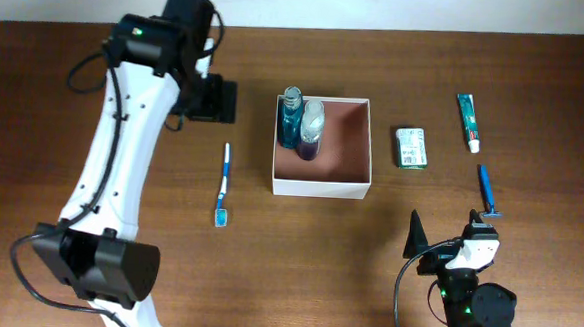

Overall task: Pack container
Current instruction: 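Raise the left gripper out of the box and hover over the blue toothbrush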

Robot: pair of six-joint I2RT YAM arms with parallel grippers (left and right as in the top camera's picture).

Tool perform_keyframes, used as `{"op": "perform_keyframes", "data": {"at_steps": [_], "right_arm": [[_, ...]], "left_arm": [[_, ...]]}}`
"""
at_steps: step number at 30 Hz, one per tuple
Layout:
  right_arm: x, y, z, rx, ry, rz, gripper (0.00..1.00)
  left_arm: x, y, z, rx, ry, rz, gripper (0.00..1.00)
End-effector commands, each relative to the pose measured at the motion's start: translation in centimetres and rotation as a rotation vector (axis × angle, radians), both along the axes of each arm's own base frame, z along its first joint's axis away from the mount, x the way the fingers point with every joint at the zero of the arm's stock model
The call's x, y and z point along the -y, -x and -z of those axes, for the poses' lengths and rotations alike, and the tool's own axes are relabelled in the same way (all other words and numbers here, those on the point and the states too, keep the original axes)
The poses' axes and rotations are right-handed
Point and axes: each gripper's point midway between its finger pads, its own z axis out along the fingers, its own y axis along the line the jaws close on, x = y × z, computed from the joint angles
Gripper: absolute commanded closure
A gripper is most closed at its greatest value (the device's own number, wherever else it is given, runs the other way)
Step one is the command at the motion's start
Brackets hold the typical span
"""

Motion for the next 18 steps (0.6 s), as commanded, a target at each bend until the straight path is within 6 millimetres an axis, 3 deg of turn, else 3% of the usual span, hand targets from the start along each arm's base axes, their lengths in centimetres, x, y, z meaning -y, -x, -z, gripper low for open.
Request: {"op": "perform_keyframes", "data": {"at_steps": [1, 5, 8, 13, 18], "right_arm": [[0.0, 0.0, 0.2, 0.002, -0.002, -0.004, 0.02], [0.0, 0.0, 0.2, 0.003, -0.002, -0.004, 0.01], [0.0, 0.0, 0.2, 0.002, -0.002, -0.004, 0.01], [-0.1, 0.0, 0.2, 0.002, -0.002, -0.005, 0.01], [-0.1, 0.0, 0.2, 0.003, -0.002, -0.005, 0.01]], "left_arm": [[-0.1, 1.2, -0.4, -0.036, 0.033, -0.003, 0.01], [0.5, 2.5, 1.1, -0.111, 0.059, 0.007, 0.01], [0.5, 3.5, 3.6, -0.185, 0.059, 0.005, 0.01], [0.7, 3.6, 8.2, -0.232, 0.061, 0.004, 0.01], [0.9, 3.4, 10.4, -0.231, 0.072, 0.005, 0.01]]}}
